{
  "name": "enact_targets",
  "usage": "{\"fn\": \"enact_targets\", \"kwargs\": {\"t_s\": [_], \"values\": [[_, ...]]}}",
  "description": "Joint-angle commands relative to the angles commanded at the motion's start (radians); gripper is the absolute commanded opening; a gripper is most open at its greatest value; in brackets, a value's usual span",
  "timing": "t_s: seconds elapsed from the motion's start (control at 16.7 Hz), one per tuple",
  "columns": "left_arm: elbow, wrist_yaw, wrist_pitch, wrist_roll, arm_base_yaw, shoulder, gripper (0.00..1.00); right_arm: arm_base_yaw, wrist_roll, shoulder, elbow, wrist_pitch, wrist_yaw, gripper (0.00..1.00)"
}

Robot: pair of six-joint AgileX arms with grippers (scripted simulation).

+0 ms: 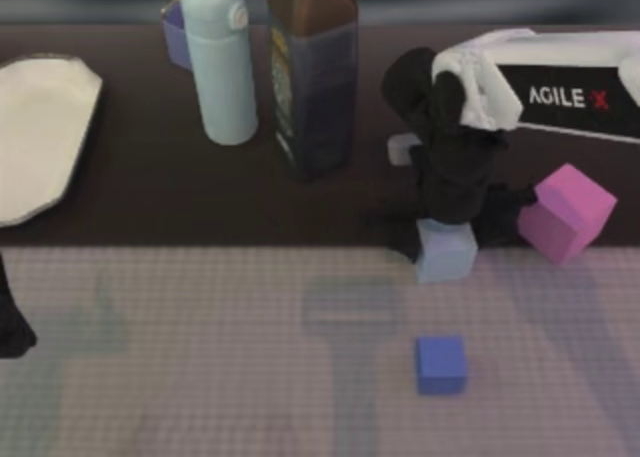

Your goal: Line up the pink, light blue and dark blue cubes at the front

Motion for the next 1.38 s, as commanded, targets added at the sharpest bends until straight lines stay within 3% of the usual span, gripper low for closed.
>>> {"fn": "enact_targets", "kwargs": {"t_s": [0.12,0.18,0.72,1.14,1.38], "values": [[0.000,0.000,0.000,0.000,0.000,0.000,1.00,0.000,0.000,0.000,0.000,0.000,0.000,0.02],[0.000,0.000,0.000,0.000,0.000,0.000,1.00,0.000,0.000,0.000,0.000,0.000,0.000,0.00],[0.000,0.000,0.000,0.000,0.000,0.000,1.00,-0.002,-0.003,-0.021,0.007,-0.010,0.006,0.00],[0.000,0.000,0.000,0.000,0.000,0.000,1.00,0.006,-0.004,-0.093,0.145,-0.225,0.006,0.00],[0.000,0.000,0.000,0.000,0.000,0.000,1.00,0.006,-0.005,-0.102,0.154,-0.238,0.006,0.00]]}}
